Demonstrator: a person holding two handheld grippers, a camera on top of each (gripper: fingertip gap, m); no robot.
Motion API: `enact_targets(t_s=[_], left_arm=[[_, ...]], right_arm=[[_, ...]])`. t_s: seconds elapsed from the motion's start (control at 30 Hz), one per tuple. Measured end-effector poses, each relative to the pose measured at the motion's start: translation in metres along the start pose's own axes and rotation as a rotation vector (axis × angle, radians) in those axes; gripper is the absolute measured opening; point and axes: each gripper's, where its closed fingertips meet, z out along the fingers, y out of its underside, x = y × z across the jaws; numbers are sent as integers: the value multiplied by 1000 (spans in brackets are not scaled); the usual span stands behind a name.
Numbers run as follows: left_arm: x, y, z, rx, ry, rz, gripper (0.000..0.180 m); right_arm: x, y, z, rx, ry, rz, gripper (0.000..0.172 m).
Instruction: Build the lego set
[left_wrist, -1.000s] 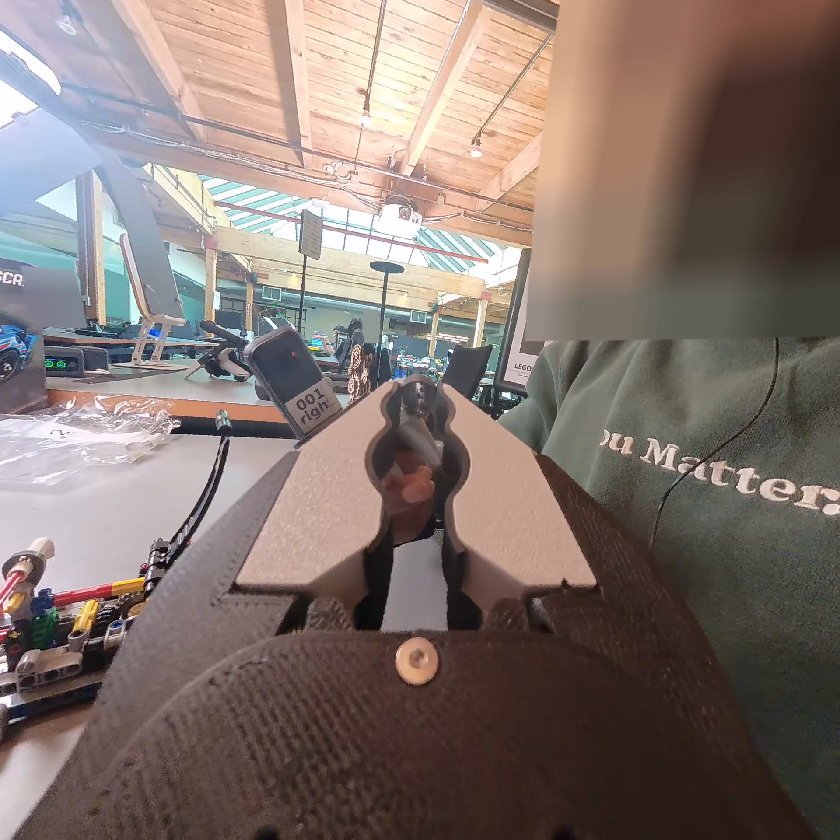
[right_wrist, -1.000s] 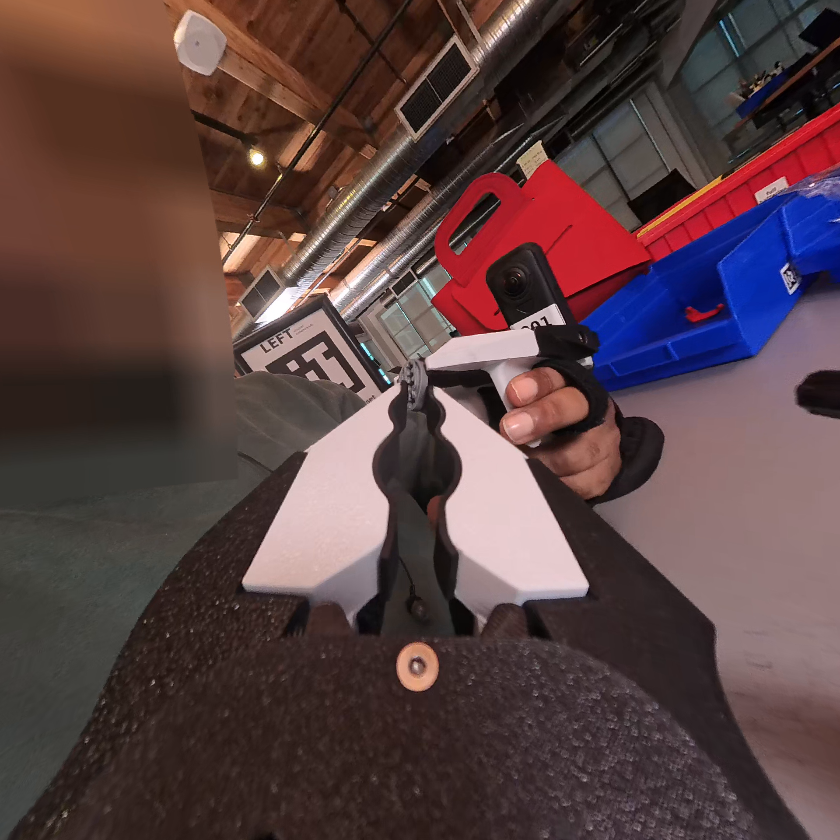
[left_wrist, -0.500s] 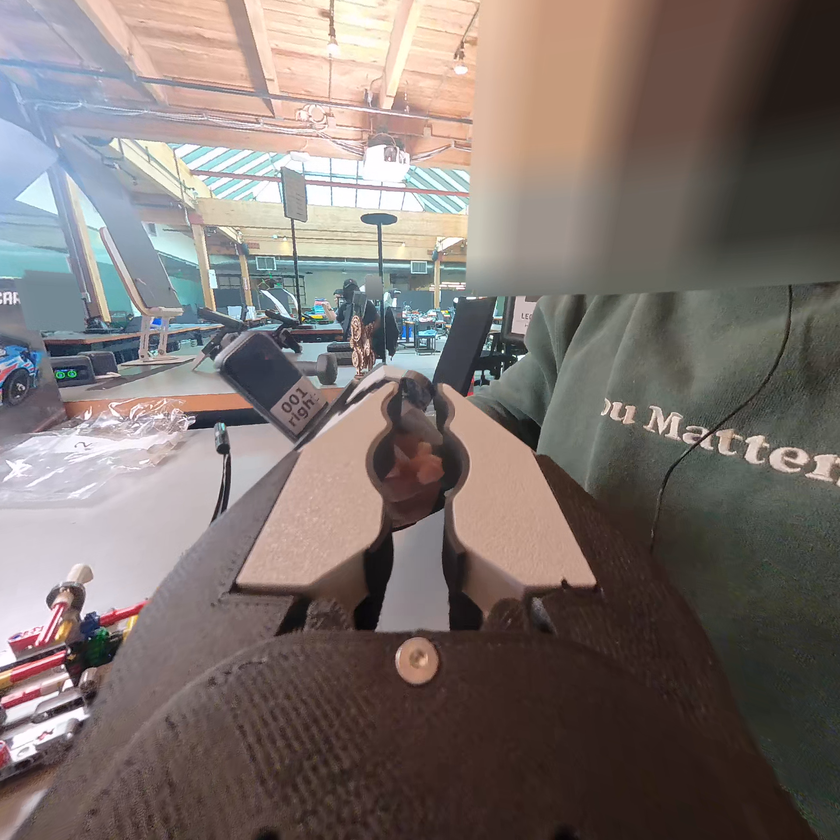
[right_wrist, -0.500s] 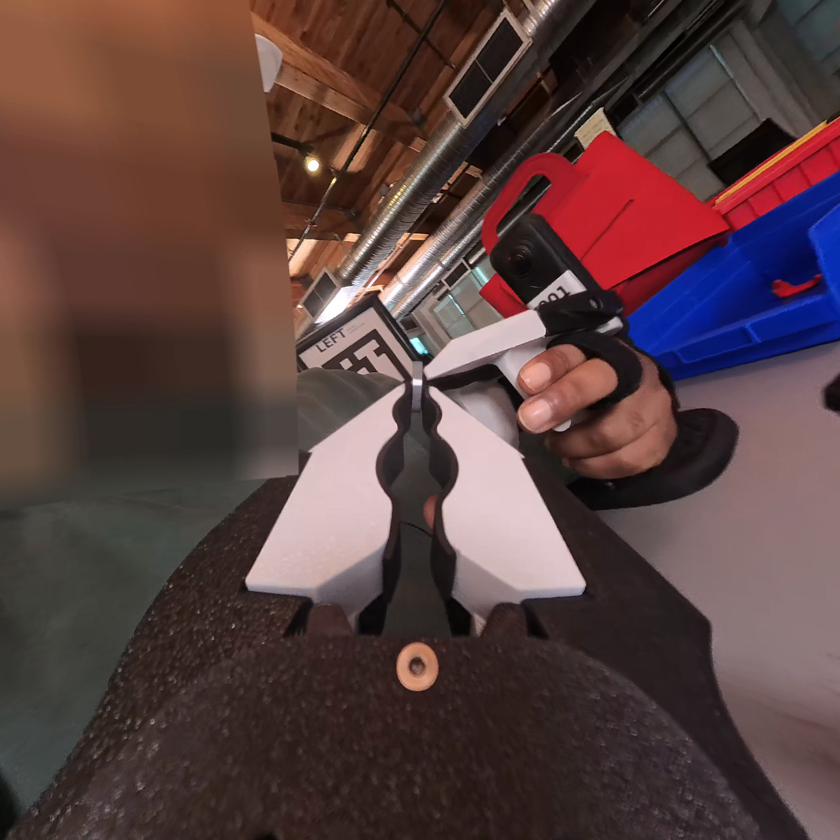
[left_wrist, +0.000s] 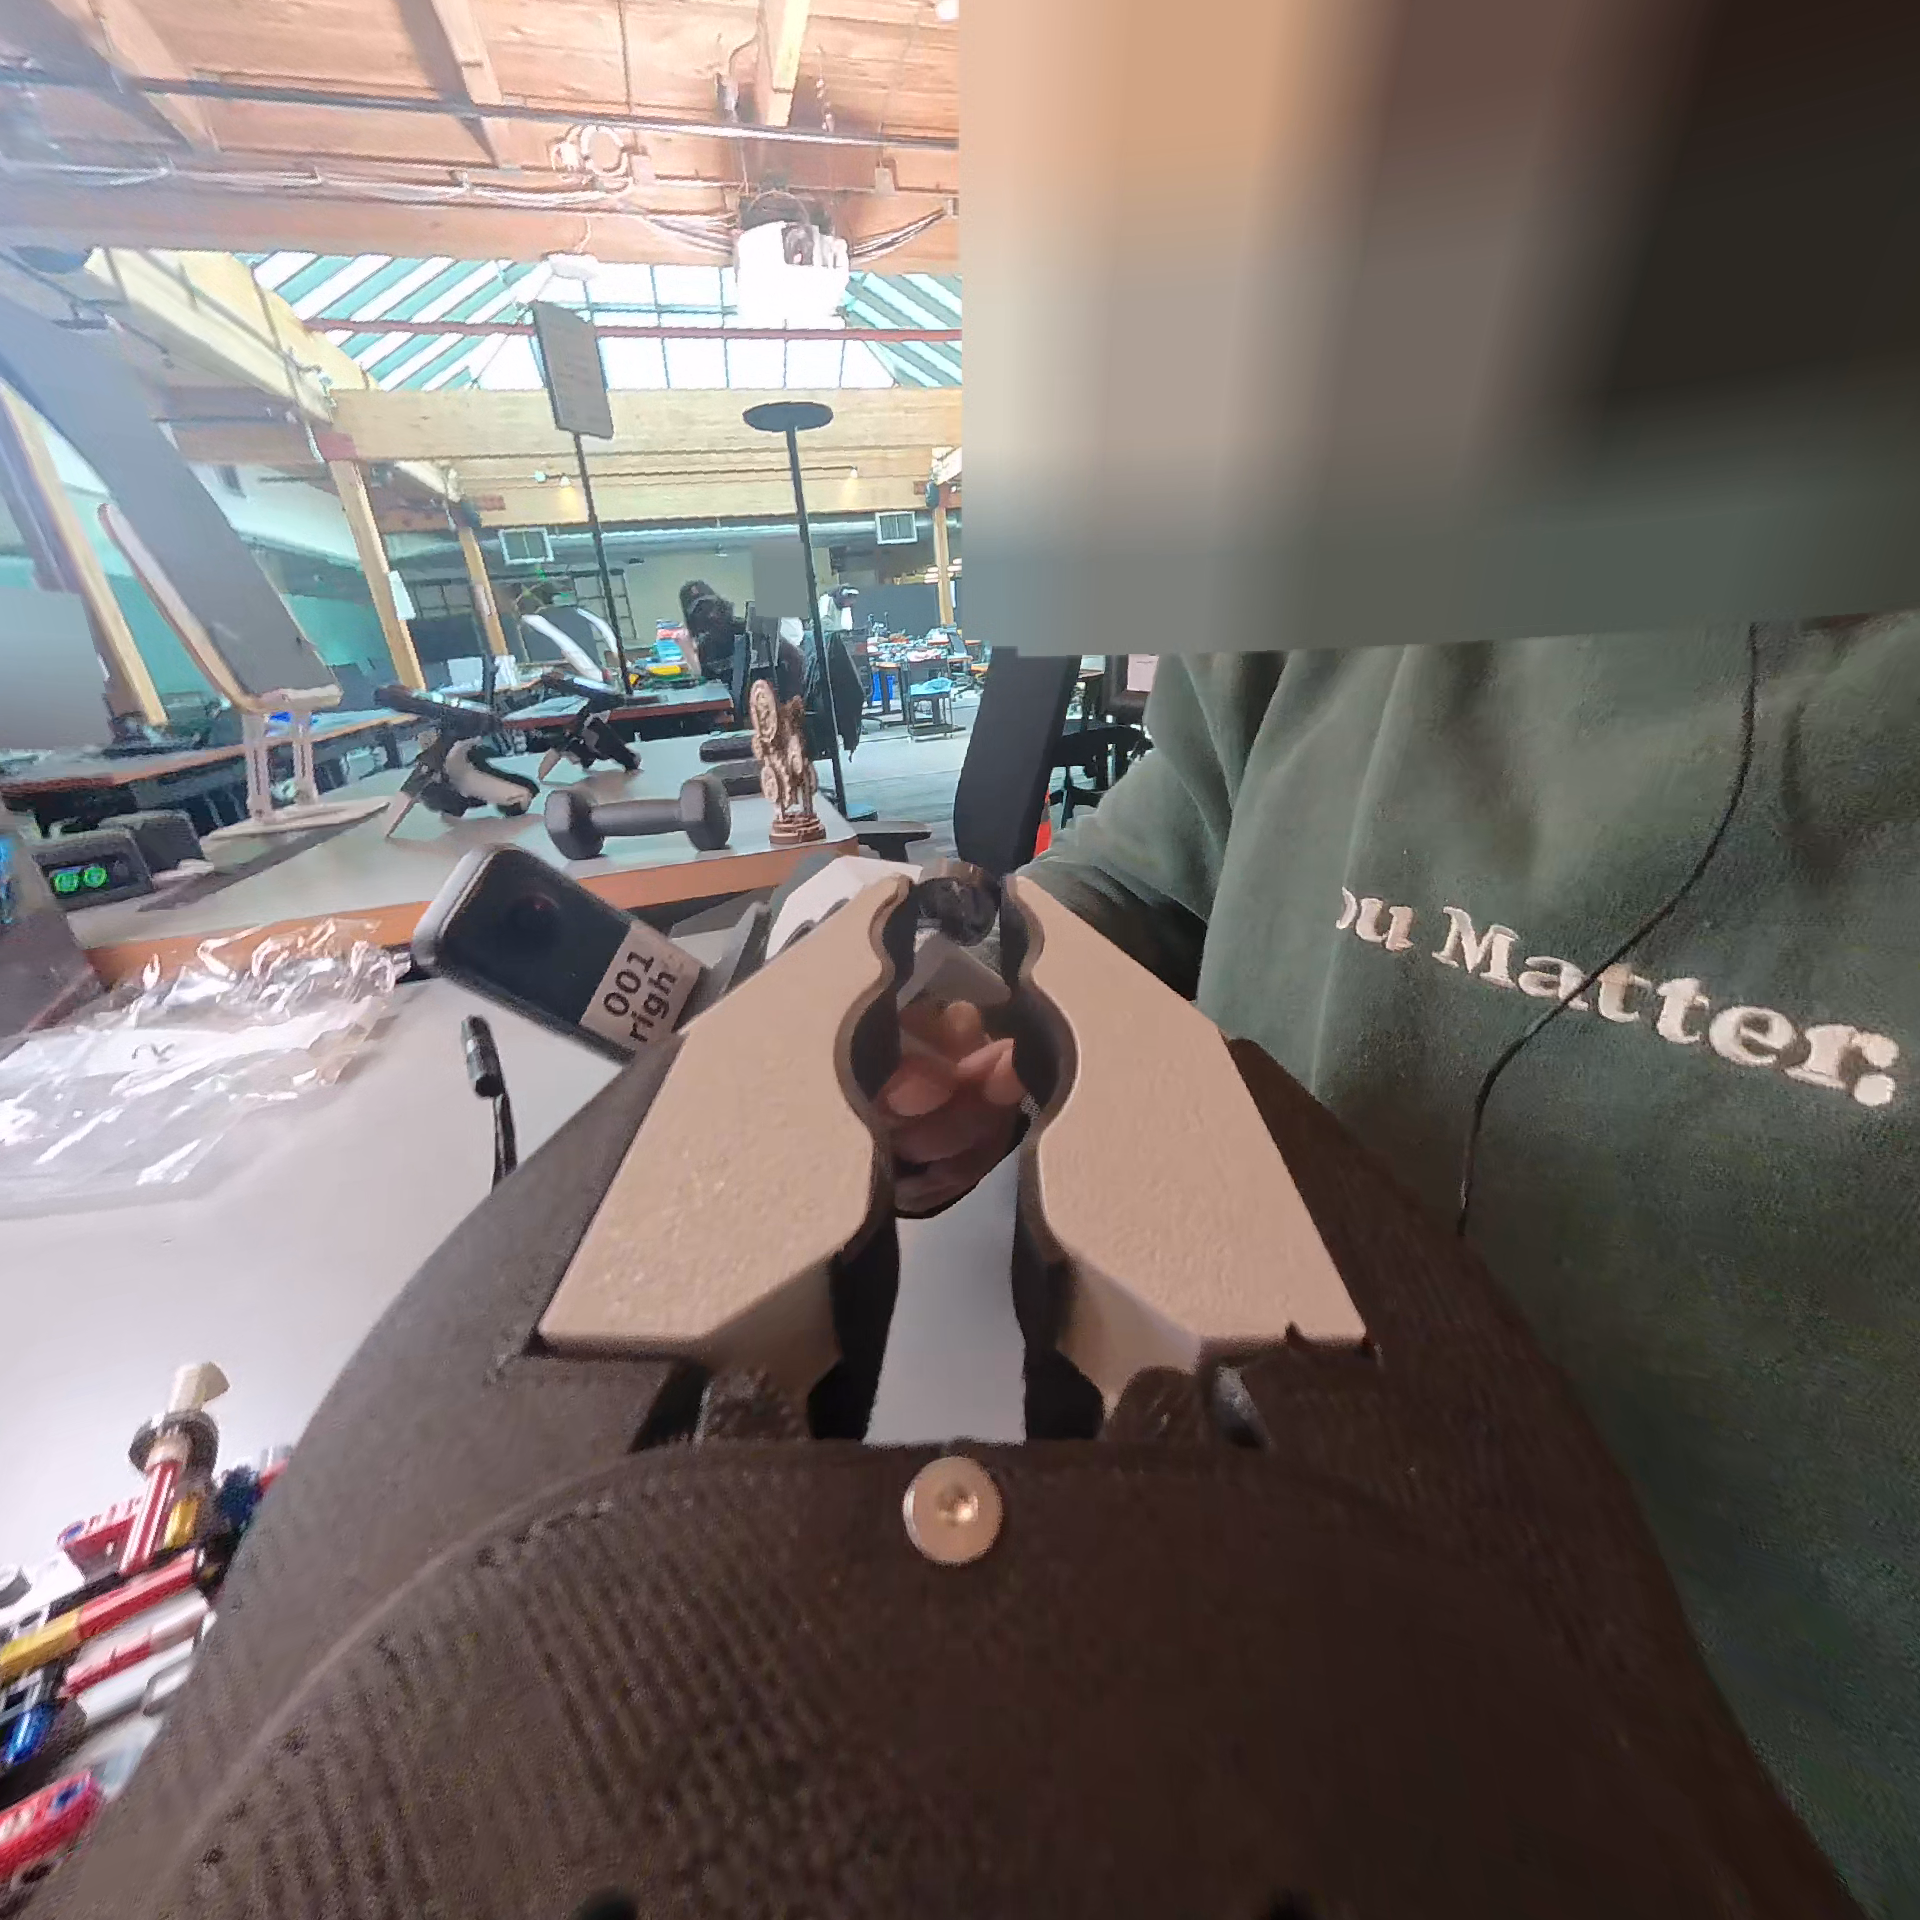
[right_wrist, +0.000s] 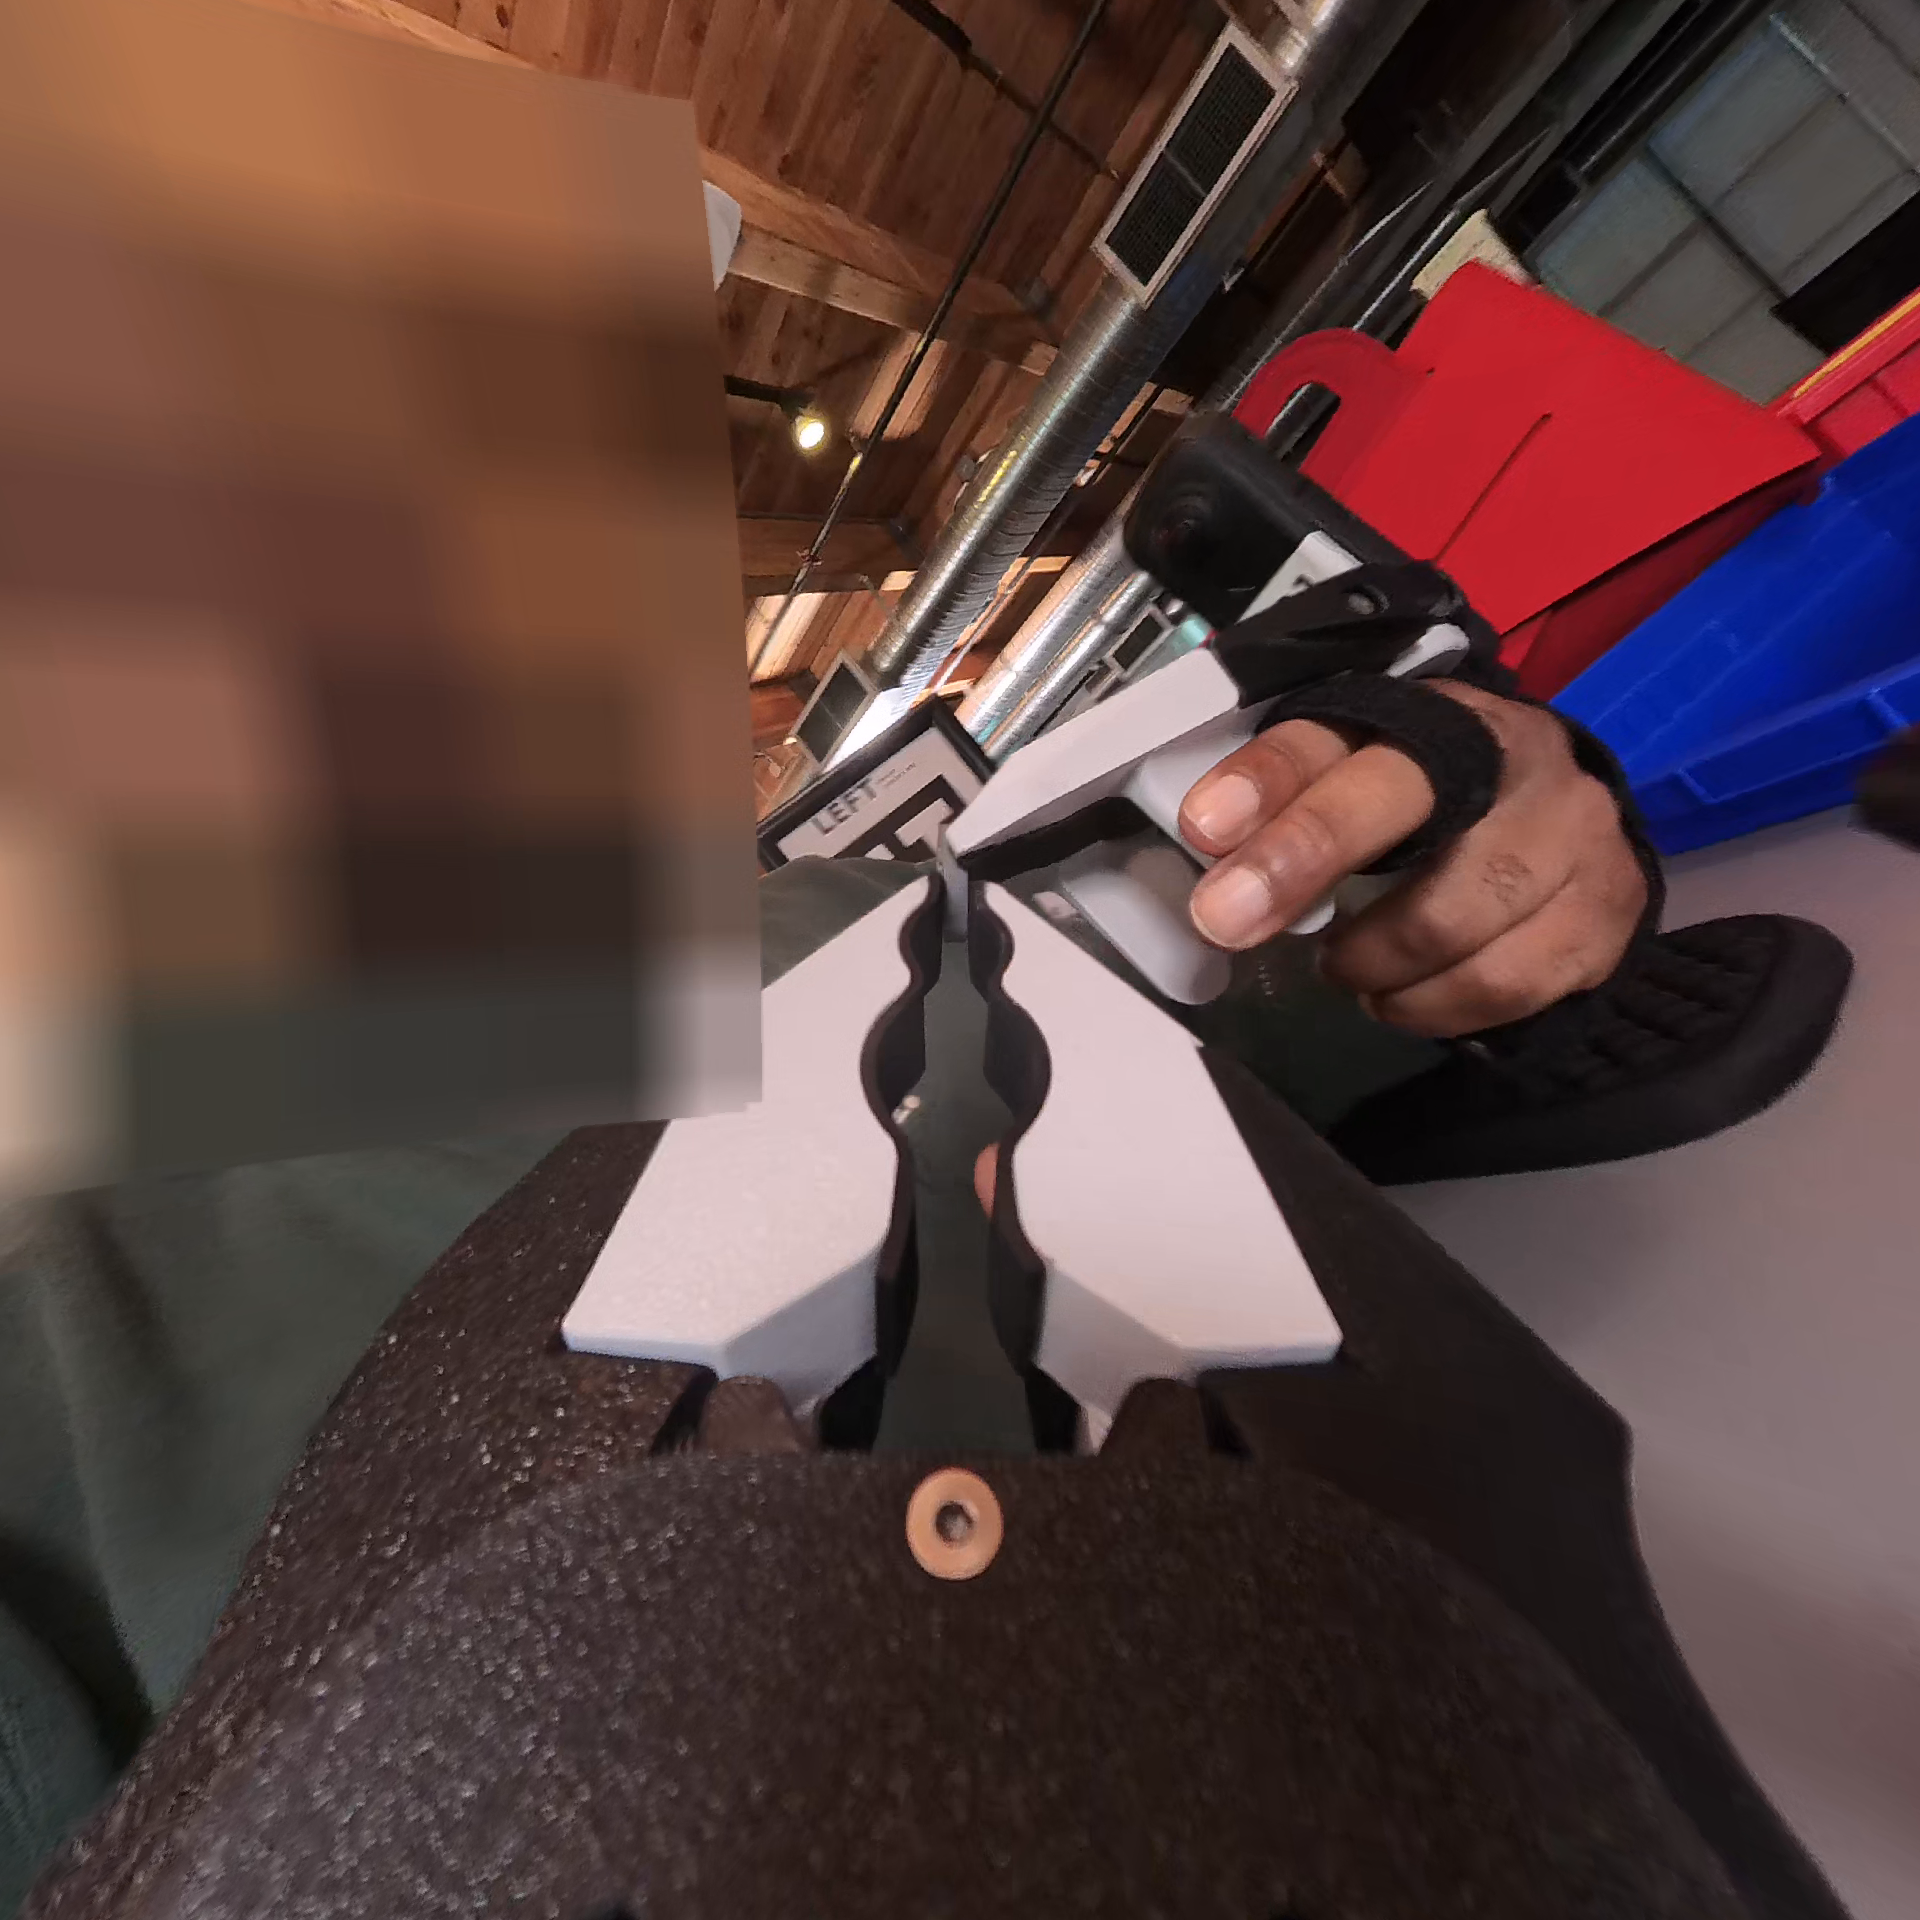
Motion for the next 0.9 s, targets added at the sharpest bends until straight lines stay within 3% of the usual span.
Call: enact_targets(t_s=[0.07, 0.13, 0.27, 0.43, 0.63, 0.9], left_arm=[[-12, 5, -2, -48, -68, -35, 13], [-37, 15, -12, -140, -216, -60, 13], [-101, 58, -51, -376, -545, -113, 13], [-159, 101, -59, -440, -631, -200, 12], [-180, 130, -65, -443, -618, -249, 13], [-182, 129, -61, -383, -559, -270, 13]], right_arm=[[7, -3, -10, -12, 140, -78, 11], [-4, -2, -32, -123, 297, -254, 21], [-17, -59, -108, -232, 718, -693, 2], [51, -104, -185, -430, 964, -819, 8], [134, -96, -193, -622, 864, -851, 25], [146, -86, -173, -624, 626, -807, 15]])
